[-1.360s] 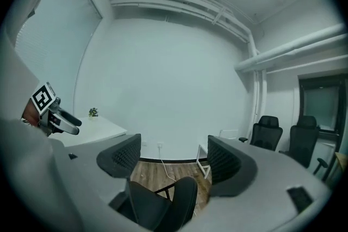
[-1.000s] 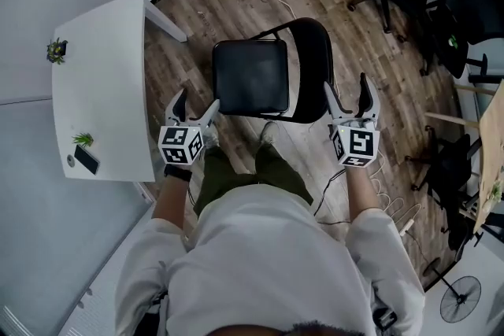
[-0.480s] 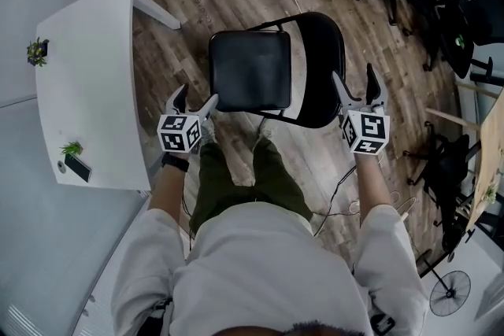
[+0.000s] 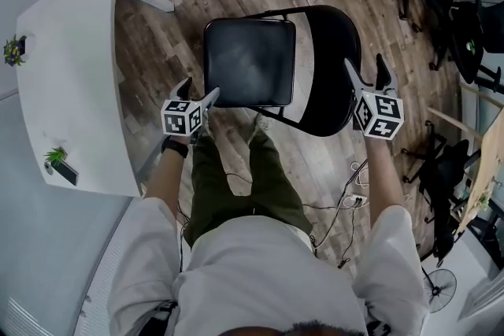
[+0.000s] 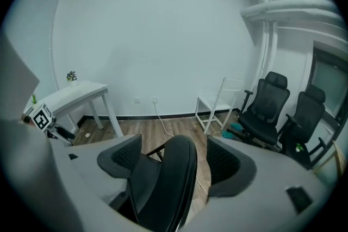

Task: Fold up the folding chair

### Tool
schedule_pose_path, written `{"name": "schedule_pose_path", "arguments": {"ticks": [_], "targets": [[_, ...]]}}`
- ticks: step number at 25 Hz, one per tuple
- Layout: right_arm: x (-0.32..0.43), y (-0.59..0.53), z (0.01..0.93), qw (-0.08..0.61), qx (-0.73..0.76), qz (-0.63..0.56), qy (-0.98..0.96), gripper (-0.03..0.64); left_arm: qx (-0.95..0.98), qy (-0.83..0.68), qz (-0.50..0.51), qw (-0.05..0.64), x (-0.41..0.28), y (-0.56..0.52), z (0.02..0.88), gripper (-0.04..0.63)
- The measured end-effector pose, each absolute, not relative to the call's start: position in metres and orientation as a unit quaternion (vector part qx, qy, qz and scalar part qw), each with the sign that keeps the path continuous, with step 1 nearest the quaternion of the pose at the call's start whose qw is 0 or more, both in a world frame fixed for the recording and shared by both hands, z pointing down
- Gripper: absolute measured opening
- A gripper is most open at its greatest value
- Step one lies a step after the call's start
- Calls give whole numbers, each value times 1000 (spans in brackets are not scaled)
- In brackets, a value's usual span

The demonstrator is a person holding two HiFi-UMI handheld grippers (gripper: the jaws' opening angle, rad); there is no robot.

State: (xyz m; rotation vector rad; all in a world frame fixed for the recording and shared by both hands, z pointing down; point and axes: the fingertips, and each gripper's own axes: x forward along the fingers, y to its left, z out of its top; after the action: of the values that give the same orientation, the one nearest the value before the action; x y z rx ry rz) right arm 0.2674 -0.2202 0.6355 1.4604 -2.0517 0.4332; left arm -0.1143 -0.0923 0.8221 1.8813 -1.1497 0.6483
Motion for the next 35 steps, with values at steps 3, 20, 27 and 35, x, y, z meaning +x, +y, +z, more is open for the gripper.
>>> {"name": "schedule_pose_path", "arguments": {"ticks": [3, 20, 27, 35], "targets": [[273, -234, 659, 305, 541, 182, -762, 393, 738, -451, 263, 426, -112, -99, 849, 394], [295, -295, 749, 353, 510, 279, -733, 388, 674, -421, 308, 523, -133, -100, 1026, 394], [292, -314, 761, 361, 490, 324, -724, 388, 656, -411, 304, 555, -135, -105, 1079, 394], [281, -329, 775, 362, 474, 361, -717, 298, 645, -386, 291, 592, -138, -108, 1127, 394]]}}
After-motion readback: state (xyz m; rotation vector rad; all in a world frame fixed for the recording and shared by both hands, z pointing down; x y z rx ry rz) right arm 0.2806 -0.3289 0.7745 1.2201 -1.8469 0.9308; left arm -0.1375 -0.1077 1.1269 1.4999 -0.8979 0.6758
